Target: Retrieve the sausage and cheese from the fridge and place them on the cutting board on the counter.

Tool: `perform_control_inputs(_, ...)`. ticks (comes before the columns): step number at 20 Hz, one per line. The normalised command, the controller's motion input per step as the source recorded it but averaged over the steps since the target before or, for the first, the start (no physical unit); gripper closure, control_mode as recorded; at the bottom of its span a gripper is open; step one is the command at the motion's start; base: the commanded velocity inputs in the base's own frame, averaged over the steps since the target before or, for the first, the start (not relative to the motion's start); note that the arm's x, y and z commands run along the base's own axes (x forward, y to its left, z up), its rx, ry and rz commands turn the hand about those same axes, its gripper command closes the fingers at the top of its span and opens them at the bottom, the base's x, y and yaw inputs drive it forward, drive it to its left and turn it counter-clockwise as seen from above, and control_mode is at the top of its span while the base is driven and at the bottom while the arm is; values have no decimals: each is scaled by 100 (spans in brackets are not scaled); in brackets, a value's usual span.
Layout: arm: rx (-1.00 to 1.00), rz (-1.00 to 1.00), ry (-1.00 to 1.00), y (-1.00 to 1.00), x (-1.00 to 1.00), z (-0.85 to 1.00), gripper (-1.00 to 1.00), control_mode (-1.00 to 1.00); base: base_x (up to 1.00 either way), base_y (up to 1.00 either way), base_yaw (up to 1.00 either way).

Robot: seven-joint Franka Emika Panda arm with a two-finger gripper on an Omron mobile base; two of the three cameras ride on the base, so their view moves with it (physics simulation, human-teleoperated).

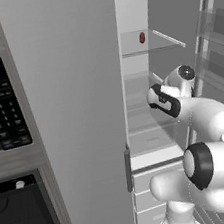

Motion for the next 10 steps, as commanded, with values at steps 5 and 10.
perform_control_inputs(5,0,0,6,19,-99,57,100,-100,0,0,0)
perform_control_inputs(10,1,0,5,7,-93,59,100,-100,0,0,0)
